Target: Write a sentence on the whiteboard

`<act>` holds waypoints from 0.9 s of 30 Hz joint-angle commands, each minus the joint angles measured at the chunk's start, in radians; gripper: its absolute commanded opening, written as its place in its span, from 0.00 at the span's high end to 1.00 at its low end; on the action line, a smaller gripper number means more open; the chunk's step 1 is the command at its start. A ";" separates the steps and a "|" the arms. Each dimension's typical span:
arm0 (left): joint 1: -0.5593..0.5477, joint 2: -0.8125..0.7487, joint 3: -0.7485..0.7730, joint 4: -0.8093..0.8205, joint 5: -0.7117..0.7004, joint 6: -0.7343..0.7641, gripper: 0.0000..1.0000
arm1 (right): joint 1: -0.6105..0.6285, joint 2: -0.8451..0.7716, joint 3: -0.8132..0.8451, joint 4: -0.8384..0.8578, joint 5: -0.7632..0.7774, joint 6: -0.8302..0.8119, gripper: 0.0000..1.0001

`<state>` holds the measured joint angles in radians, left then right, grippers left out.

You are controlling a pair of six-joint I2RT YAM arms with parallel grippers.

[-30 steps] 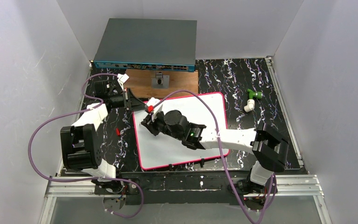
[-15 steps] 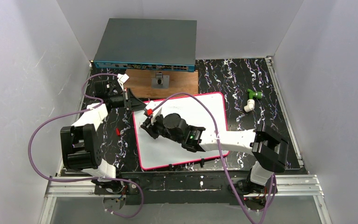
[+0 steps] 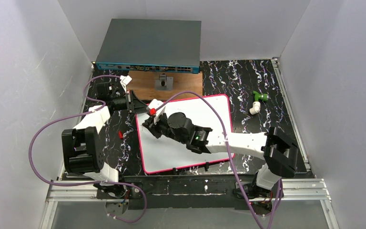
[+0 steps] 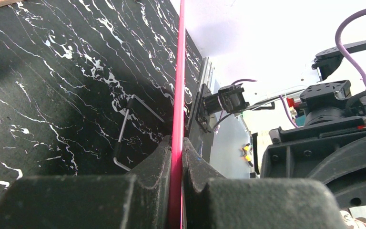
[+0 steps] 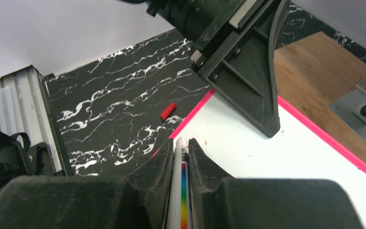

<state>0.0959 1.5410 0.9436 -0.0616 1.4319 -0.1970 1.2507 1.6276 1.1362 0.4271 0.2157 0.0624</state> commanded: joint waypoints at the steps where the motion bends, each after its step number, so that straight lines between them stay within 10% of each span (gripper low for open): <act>1: -0.018 -0.044 0.022 -0.021 -0.042 0.048 1.00 | 0.004 0.027 0.079 0.028 0.040 -0.034 0.99; 27: -0.025 -0.036 0.035 -0.048 -0.056 0.068 1.00 | -0.005 -0.012 0.002 0.045 0.087 -0.029 0.99</act>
<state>0.0879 1.5406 0.9585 -0.0879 1.4212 -0.1825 1.2495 1.6730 1.1603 0.4194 0.2672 0.0456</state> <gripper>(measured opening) 0.051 0.206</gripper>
